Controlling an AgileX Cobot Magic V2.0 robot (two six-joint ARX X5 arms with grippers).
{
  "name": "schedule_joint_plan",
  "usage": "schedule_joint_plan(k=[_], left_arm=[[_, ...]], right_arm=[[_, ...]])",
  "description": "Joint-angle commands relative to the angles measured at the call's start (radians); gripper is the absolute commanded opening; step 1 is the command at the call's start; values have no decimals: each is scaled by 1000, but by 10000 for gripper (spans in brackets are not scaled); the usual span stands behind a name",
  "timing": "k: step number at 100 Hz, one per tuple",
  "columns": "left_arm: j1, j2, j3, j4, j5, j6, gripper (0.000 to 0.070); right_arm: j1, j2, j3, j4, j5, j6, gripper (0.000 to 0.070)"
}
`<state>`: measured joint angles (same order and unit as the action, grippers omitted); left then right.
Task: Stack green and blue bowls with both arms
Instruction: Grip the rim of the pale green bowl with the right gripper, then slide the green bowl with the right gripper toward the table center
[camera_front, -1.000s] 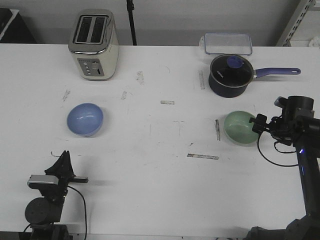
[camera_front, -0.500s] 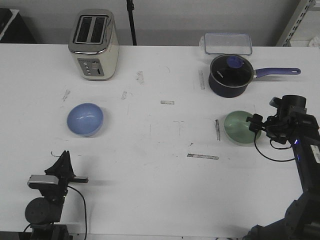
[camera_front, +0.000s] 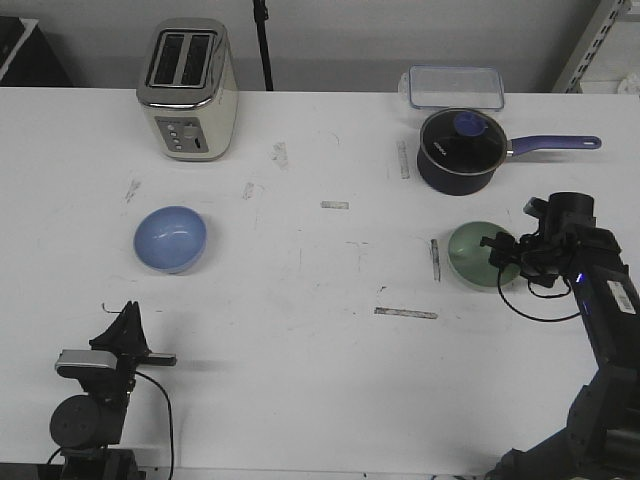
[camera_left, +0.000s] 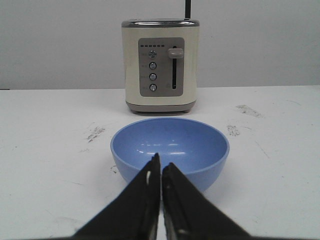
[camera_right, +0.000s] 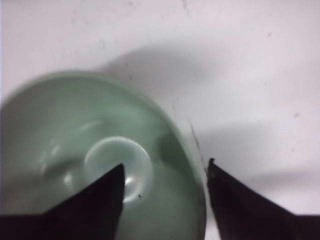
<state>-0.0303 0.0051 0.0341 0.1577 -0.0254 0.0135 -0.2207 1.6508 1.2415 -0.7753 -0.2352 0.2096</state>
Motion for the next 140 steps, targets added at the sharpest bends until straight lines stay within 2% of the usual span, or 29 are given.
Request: schedule_joint_plan(k=[1,8,22,51,85,102,119,132,140], left_arm=[[0,-2,-23,16,-1,9,2],[0,-2,-23,16,-1,9,2],[0,-2,-23,16,-1,9,2],[0,-2,-23,16,-1,8,2],[0,-2,-23,16,-1,9,2],[0,-2,-23,16,-1,9,2],[0,-2,-23,16,-1,9,2],[0,-2,-23,16,-1,8,2],[0,-2,-23,16,-1,9,2]], right_arm=[[0,22,-9,10,-1,0,239],[0,22,-36,30,-1,3,231],[0,22,-54,37,-1,3,125],[0,21,-54,56,-1,4,13],[0,-35,-50,66,-6,27,13],[28,-84,-50,72,-100,37,13],[122,-102,-50,87,-166,90,13],[219,-97,-50,111,-167,118,13],[291,-92,-50,145,-165,169,13]])
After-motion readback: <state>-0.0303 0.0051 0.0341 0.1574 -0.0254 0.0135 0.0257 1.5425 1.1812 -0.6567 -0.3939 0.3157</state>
